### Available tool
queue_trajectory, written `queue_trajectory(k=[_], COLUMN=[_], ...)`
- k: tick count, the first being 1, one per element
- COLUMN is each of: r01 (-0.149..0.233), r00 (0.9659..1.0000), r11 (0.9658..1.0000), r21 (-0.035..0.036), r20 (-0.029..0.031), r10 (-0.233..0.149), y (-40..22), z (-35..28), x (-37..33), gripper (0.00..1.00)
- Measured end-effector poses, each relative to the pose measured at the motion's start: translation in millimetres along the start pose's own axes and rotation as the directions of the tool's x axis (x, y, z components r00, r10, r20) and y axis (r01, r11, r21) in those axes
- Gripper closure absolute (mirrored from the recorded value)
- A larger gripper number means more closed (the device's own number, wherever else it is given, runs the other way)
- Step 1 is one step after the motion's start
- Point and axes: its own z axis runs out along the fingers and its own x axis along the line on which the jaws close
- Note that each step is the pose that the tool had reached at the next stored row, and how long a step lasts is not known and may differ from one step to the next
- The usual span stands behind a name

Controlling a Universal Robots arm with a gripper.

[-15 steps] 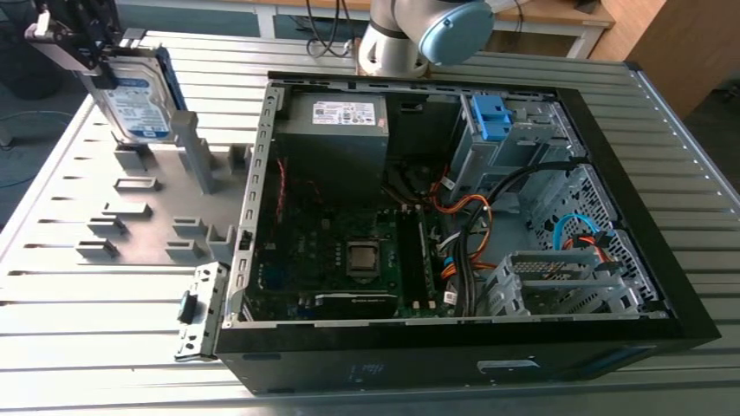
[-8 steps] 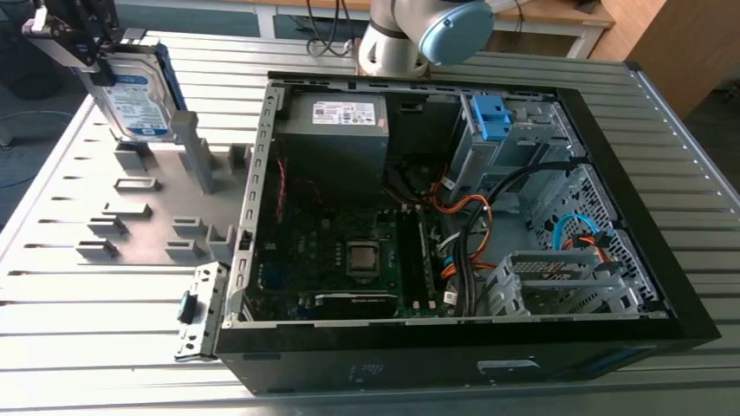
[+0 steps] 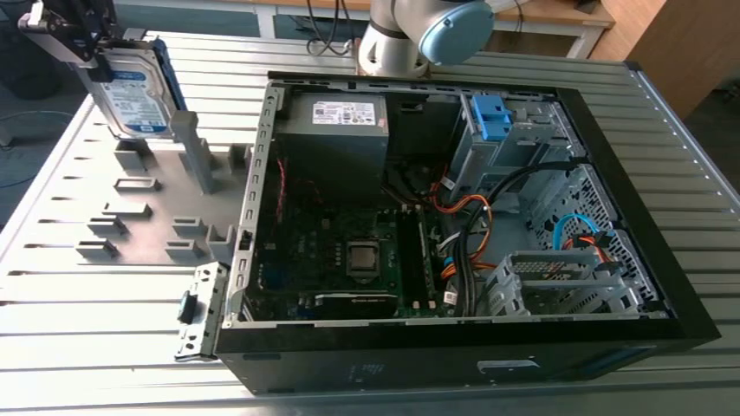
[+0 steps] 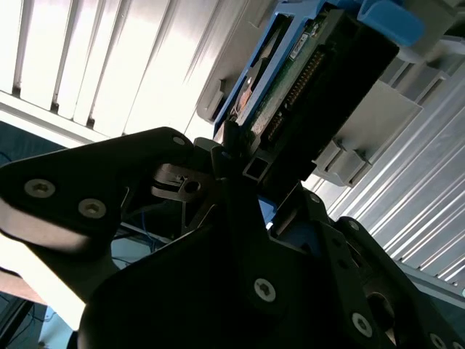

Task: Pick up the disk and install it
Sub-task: 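Pick up the disk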

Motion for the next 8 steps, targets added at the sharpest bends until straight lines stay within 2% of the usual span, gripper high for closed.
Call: queue_trajectory(k=[8], r01=[0.0], r00=[1.0], r11=[1.0], r21=[0.0], r20=[0.0], r10=[0.0], y=[0.0], z=[-8.1], x=[0.0], gripper=[0.64])
